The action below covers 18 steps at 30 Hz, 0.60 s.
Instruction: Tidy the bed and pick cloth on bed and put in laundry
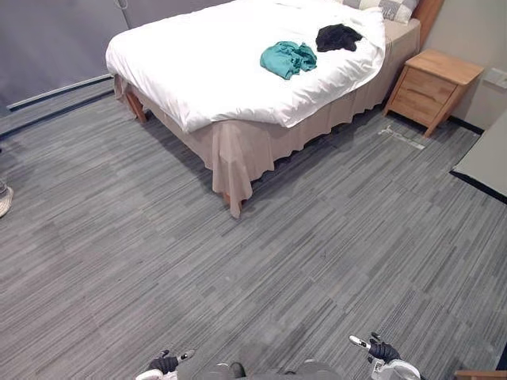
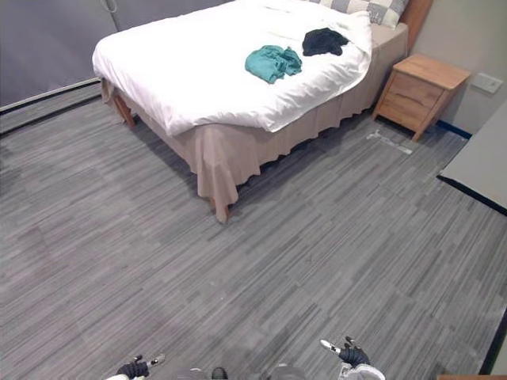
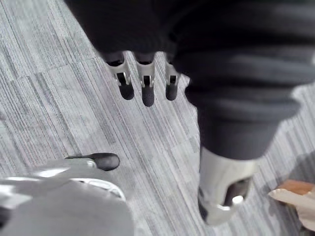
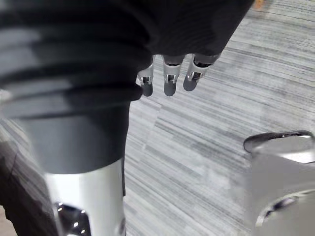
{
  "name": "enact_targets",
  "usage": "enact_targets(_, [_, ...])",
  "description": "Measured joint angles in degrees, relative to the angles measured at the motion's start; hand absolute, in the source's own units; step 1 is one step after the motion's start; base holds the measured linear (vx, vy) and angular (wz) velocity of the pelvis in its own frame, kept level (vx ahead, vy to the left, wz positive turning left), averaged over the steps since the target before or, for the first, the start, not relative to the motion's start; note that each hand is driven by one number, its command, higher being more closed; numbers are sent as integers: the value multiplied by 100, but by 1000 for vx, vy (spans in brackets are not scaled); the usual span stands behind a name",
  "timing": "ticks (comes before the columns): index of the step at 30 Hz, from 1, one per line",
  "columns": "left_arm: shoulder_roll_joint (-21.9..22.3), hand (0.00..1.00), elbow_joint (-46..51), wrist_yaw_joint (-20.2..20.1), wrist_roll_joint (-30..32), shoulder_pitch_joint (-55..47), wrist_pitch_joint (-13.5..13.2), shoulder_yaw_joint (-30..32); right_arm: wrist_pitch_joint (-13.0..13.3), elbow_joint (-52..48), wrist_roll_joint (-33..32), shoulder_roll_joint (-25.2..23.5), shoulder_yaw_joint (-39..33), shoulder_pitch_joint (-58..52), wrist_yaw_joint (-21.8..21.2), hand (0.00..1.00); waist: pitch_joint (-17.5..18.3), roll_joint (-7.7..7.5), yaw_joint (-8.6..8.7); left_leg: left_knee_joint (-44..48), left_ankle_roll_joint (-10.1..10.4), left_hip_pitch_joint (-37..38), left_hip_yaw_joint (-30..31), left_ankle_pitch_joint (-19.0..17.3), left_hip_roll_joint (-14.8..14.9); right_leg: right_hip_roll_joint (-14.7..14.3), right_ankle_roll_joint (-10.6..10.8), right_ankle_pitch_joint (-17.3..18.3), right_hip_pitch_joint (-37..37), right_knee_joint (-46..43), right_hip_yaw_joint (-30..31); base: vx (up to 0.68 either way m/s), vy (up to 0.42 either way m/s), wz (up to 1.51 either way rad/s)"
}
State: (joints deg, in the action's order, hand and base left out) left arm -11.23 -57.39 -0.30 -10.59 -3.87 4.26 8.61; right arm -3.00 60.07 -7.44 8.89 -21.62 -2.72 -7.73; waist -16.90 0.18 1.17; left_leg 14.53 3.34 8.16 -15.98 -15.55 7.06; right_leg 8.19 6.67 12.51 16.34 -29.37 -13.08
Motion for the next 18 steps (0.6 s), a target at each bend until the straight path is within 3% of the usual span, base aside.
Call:
enact_targets(1, [-15,0,1,-2,-1,58,-3,-50,-2,-3,-5,-1,-2,-10,2,0,-5,-13,6,-29,58,7,35,-17,37,-31,4,-267,15,615,59,386,-249,39])
enact_targets(2, [-34,0,-7,-9,-3,149,-12,-79,2,-24,-8,-7,-7,-40,5,0,-29,-87,9,-57,179,45,112,-84,50,14,101,-838,11,1738,241,289,-199,25])
enact_targets(3, [-39,0,-15,-2,-13,215,-20,-65,4,-27,9,-8,-23,-85,9,0,-107,-182,5,-8,338,187,175,-226,41,153,153,-1142,34,2180,443,444,-353,24])
enact_targets(5, [-14,0,-40,-5,-28,180,-60,-43,-21,-23,81,-25,-87,-213,17,0,-159,-183,7,29,525,541,257,-529,183,267,123,-1446,24,1958,523,437,-397,21])
enact_targets(6, [94,0,-62,-15,-19,109,-133,30,-38,-28,84,-5,-196,-265,18,0,-103,93,101,-45,376,804,440,-784,512,54,-7,-1506,236,901,390,529,-420,35])
enact_targets(7, [108,0,-58,-34,-13,72,-162,65,-38,-39,83,-5,-218,-308,-6,0,1,148,175,-117,140,842,481,-873,614,20,-78,-1352,403,486,340,586,-417,59])
enact_targets(8, [164,0,-60,-66,6,9,-230,128,-40,-52,82,49,-292,-354,-56,0,146,239,238,121,-122,863,657,-865,749,-83,-580,-840,514,27,113,543,-316,30])
enact_targets(9, [224,0,-53,-114,-14,53,-246,170,-60,-40,89,119,-293,-221,-83,0,178,451,189,1515,93,449,803,-423,858,-294,-785,-598,557,-101,61,836,-467,10])
enact_targets(10, [246,0,-49,-121,-104,68,-247,322,-73,-66,208,202,-295,-109,-128,0,196,566,184,2401,-19,135,557,393,1069,-522,-898,-410,405,-97,-51,828,-467,-10])
enact_targets(11, [266,0,-46,-120,-161,85,-249,398,-70,-55,327,209,-287,-58,-139,0,156,576,199,2956,17,-142,668,1090,1265,-668,-977,-321,130,61,-107,773,-425,7])
enact_targets(12, [331,0,-49,-130,-192,73,-252,403,-58,-37,534,229,-248,-45,-134,0,49,615,168,4106,144,-682,1134,1564,1282,-891,-1066,-297,-402,457,-152,475,-226,15])
enact_targets(13, [343,0,-38,-145,-192,69,-251,398,-48,-4,568,231,-231,-28,-123,0,-18,622,134,4745,131,-964,1256,1339,1205,-975,-1133,-297,-723,674,-155,525,-204,3])
enact_targets(14, [334,0,18,-246,-159,-17,-251,397,-25,66,746,238,-162,44,-115,0,-160,529,71,5522,176,-1390,1309,935,861,-1020,-1314,-286,-1343,1011,-118,486,-168,-17])
enact_targets(15, [351,0,128,-305,-87,-187,-284,390,75,65,758,240,-6,67,-123,0,-253,329,-40,5465,243,-1809,1182,694,467,-1019,-1409,-240,-1778,1265,-32,466,-161,-43])
enact_targets(17, [376,0,284,-371,-104,-373,-391,392,258,-17,761,248,25,116,-111,0,-289,251,-215,4537,291,-2333,637,528,240,-1078,-1490,-201,-2181,1580,75,457,-145,-58])
enact_targets(18, [365,0,353,-379,-186,-487,-450,394,365,-158,759,258,71,181,-97,0,-310,262,-253,3396,172,-2685,-82,532,250,-1130,-1472,-77,-2500,1763,113,464,-123,-37])
